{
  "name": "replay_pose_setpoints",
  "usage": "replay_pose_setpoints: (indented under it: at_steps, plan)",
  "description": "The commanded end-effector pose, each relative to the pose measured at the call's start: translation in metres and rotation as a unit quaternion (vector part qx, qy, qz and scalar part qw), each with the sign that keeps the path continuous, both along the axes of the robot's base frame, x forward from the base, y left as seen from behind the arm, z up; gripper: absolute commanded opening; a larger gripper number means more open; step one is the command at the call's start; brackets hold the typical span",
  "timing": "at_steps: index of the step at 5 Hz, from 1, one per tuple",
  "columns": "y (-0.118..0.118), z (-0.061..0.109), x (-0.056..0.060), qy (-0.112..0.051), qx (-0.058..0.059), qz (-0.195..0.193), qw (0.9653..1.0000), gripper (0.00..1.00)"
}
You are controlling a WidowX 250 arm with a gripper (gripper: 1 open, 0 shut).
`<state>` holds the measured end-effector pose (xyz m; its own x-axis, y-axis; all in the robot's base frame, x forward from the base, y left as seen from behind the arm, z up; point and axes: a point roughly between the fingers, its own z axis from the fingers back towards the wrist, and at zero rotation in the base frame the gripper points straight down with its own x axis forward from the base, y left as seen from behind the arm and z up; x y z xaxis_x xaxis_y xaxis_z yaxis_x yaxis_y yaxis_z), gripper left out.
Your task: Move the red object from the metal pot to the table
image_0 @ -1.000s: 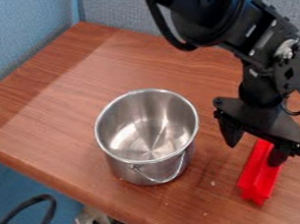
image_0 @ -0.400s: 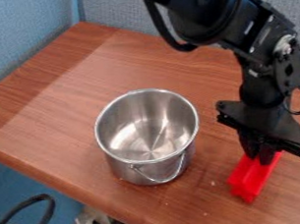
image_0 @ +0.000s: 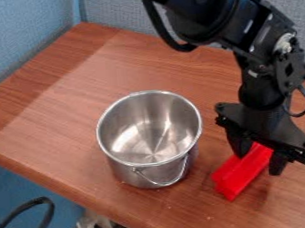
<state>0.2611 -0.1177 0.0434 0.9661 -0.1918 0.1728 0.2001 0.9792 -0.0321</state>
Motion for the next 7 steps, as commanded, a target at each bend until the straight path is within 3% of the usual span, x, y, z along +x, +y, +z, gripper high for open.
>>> replay_pose_setpoints:
  at_steps: [1, 2, 7]
  plan:
    - [0.009, -0.003, -0.004, 0.014, 0.001, 0.013, 0.9998, 1.00]
    - [0.010, 0.001, -0.005, 0.019, -0.006, 0.016, 0.9997, 1.00]
    - [0.012, 0.018, -0.002, 0.018, -0.009, 0.020, 0.9996, 1.00]
